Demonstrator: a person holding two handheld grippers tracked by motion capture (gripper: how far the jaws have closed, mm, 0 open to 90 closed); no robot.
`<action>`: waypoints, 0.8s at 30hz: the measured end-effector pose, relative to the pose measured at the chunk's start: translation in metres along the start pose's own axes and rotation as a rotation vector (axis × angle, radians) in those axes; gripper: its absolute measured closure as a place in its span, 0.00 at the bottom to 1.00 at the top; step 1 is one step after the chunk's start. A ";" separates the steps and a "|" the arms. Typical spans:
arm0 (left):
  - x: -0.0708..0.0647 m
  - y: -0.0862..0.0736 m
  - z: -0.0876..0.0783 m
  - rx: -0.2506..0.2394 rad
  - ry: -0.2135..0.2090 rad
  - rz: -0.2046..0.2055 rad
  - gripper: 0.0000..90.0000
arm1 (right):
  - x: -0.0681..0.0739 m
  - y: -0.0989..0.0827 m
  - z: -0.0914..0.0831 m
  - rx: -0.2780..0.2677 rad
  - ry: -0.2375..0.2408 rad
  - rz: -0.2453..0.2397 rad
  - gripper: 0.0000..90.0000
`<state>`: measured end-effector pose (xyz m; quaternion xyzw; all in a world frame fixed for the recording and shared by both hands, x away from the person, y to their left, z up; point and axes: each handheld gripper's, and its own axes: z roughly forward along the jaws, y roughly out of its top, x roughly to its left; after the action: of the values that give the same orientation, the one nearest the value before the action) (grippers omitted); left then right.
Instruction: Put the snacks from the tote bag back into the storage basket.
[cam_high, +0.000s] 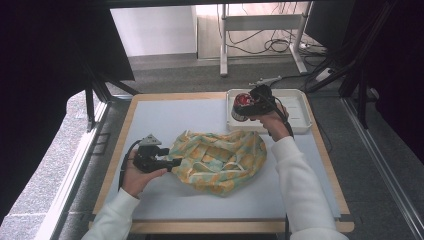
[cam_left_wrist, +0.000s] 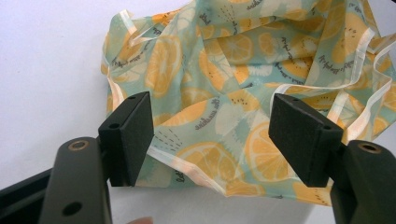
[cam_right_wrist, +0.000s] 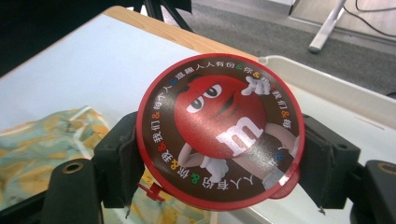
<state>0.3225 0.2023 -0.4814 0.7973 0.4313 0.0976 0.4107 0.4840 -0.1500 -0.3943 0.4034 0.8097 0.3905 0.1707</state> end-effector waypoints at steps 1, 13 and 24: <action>0.000 0.000 0.000 -0.001 0.000 -0.001 0.35 | -0.001 0.000 0.002 0.002 -0.004 0.002 0.28; 0.001 0.000 -0.002 -0.006 0.001 -0.004 0.35 | -0.015 -0.005 0.031 0.048 -0.036 0.016 0.28; 0.000 -0.001 0.000 0.004 0.000 0.005 0.34 | -0.026 -0.012 0.054 0.093 -0.031 0.034 0.28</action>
<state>0.3219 0.2028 -0.4818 0.7993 0.4293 0.0978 0.4090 0.5259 -0.1478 -0.4391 0.4304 0.8173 0.3490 0.1578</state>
